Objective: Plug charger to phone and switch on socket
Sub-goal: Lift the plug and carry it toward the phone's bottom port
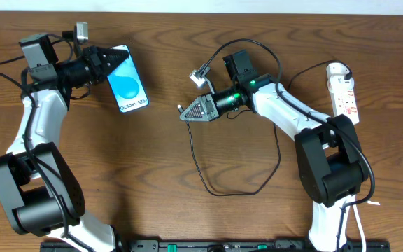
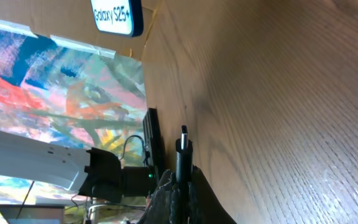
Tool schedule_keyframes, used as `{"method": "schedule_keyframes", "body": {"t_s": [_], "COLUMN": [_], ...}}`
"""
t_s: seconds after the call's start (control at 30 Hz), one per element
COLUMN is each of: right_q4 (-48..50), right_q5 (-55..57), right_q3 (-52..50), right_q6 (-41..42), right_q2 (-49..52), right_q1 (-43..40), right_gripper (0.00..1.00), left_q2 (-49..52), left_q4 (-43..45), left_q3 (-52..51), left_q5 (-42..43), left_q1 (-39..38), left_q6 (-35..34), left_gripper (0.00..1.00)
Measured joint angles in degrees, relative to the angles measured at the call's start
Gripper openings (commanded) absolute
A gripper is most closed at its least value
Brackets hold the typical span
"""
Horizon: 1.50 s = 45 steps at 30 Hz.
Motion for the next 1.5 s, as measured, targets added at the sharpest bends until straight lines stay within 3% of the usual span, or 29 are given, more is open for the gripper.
{"method": "schedule_keyframes", "body": {"t_s": [0.27, 0.53, 0.8, 1.3, 1.5], "right_q4": [1.5, 3.3, 9.6, 19.6, 24.2], "right_q5": [-0.4, -0.4, -0.6, -4.3, -5.0], "right_q3": [0.0, 0.0, 0.0, 0.1, 0.1], "right_q6": [0.1, 0.2, 2.6, 6.1, 8.4], "right_q2": [0.0, 0.0, 0.0, 0.0, 0.0], "right_q1": [0.4, 1.5, 3.5, 4.0, 4.0], "right_gripper": [0.01, 0.01, 0.01, 0.01, 0.01], "left_q2": [0.0, 0.0, 0.0, 0.0, 0.0], "left_q4": [8.8, 10.1, 15.0, 33.0, 34.6], "left_q3": [0.0, 0.0, 0.0, 0.0, 0.0], "left_q5": [1.4, 1.7, 2.9, 4.1, 4.1], "left_q1": [0.0, 0.0, 0.0, 0.0, -0.1], "left_q6": [-4.5, -8.4, -12.5, -24.7, -25.9], "left_gripper": [0.07, 0.08, 0.07, 0.07, 0.07]}}
